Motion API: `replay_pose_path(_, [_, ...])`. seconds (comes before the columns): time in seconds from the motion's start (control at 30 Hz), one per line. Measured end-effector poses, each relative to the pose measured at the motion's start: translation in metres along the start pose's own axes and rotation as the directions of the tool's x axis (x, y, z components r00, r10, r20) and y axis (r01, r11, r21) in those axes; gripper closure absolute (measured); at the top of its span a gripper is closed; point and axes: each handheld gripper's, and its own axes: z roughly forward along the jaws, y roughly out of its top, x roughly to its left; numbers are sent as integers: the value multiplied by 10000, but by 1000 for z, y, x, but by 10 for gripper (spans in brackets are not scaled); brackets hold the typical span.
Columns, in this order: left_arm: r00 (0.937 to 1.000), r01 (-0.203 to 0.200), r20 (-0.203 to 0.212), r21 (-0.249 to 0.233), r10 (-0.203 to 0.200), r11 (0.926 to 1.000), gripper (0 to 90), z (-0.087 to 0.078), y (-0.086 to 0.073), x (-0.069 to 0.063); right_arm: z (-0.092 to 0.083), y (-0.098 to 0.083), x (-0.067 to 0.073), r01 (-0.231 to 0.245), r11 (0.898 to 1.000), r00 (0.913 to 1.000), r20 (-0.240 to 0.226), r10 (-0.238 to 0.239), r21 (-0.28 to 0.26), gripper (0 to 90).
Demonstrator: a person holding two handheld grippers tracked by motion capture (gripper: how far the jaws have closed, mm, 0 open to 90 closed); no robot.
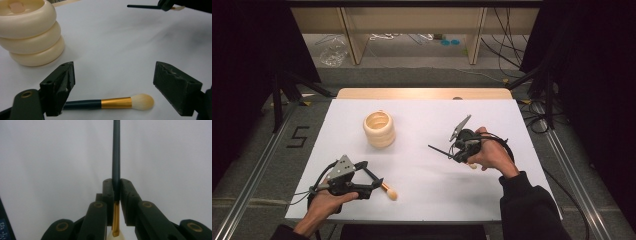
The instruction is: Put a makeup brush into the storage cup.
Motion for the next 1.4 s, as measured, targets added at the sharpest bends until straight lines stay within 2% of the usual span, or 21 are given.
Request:
replay_pose_path(0.1, [9995, -308, 13, 163, 308, 9994, 175, 2, 4, 1, -3, 3, 6, 280, 9995, 9996, -44, -280, -144, 833])
replay_pose_path(0.33, [9983, -529, 275, 338, 520, 9980, 193, 12, 10, 0, -6, 12, 20, 683, 9972, 9975, -153, -688, -319, 833])
replay_pose_path(0.37, [9975, -641, 325, 408, 628, 9971, 194, 14, 12, 0, -6, 13, 22, 872, 9956, 9959, -219, -880, -356, 833])
replay_pose_path(0.47, [9945, -934, 518, 565, 905, 9940, 199, 21, 16, -1, -6, 17, 28, 1016, 9943, 9942, -316, -1026, -327, 833])
replay_pose_path(0.6, [9924, -1023, 757, 711, 969, 9922, 214, 30, 20, -4, -6, 21, 35, 1222, 9917, 9918, -321, -1235, -391, 833])
replay_pose_path(0.77, [9852, -1455, 1029, 807, 1369, 9861, 223, 37, 25, -8, -3, 24, 41, 1642, 9860, 9855, -394, -1652, -280, 833])
replay_pose_path(0.83, [9812, -1632, 1201, 973, 1512, 9818, 229, 39, 26, -9, -1, 26, 44, 1749, 9843, 9835, -419, -1757, -228, 833])
replay_pose_path(0.87, [9774, -1846, 1265, 1196, 1694, 9755, 232, 39, 28, -8, 0, 27, 46, 1813, 9832, 9823, -454, -1820, -185, 833])
replay_pose_path(0.9, [9782, -1720, 1353, 1050, 1573, 9795, 236, 41, 27, -11, 1, 28, 48, 1836, 9829, 9818, -469, -1841, -152, 833])
replay_pose_path(0.93, [9742, -1832, 1536, 1113, 1652, 9768, 242, 42, 29, -11, 2, 29, 49, 1947, 9807, 9795, -498, -1953, -181, 833])
replay_pose_path(0.97, [9739, -1835, 1555, 1093, 1655, 9769, 244, 43, 29, -13, 3, 30, 51, 2021, 9792, 9780, -489, -2027, -165, 833])
replay_pose_path(1.03, [9660, -2173, 1686, 1171, 1963, 9691, 253, 44, 31, -14, 4, 32, 55, 2156, 9764, 9749, -533, -2160, -129, 833])
replay_pose_path(1.07, [9637, -2196, 1821, 1241, 1953, 9677, 258, 45, 33, -16, 5, 33, 56, 2237, 9746, 9731, -543, -2240, -120, 833])
replay_pose_path(1.13, [9558, -2472, 1970, 1374, 2181, 9592, 265, 46, 35, -18, 6, 35, 60, 2369, 9715, 9695, -630, -2370, -87, 833])
replay_pose_path(1.2, [9550, -2484, 2004, 1386, 2185, 9587, 276, 49, 35, -21, 8, 37, 62, 2621, 9650, 9634, -570, -2618, -26, 833])
replay_pose_path(1.23, [9510, -2524, 2209, 1504, 2164, 9558, 287, 51, 36, -23, 9, 38, 62, 2843, 9587, 9575, -539, -2835, 85, 833])
replay_pose_path(1.27, [9443, -2786, 2267, 1656, 2384, 9460, 295, 52, 36, -24, 11, 38, 65, 2794, 9601, 9588, -560, -2784, 103, 833])
replay_pose_path(1.3, [9384, -3041, 2222, 1670, 2647, 9379, 300, 53, 37, -23, 12, 39, 67, 2939, 9557, 9545, -586, -2926, 154, 833])
replay_pose_path(1.33, [9386, -2947, 2335, 1600, 2539, 9421, 305, 56, 37, -26, 13, 40, 68, 2979, 9545, 9530, -626, -2965, 142, 833])
replay_pose_path(1.37, [9317, -3185, 2396, 1780, 2729, 9311, 307, 56, 38, -26, 14, 40, 69, 3010, 9535, 9515, -723, -2991, 170, 833])
replay_pose_path(1.4, [9331, -3078, 2470, 1724, 2614, 9357, 311, 57, 37, -28, 15, 41, 70, 3053, 9521, 9502, -722, -3033, 181, 833])
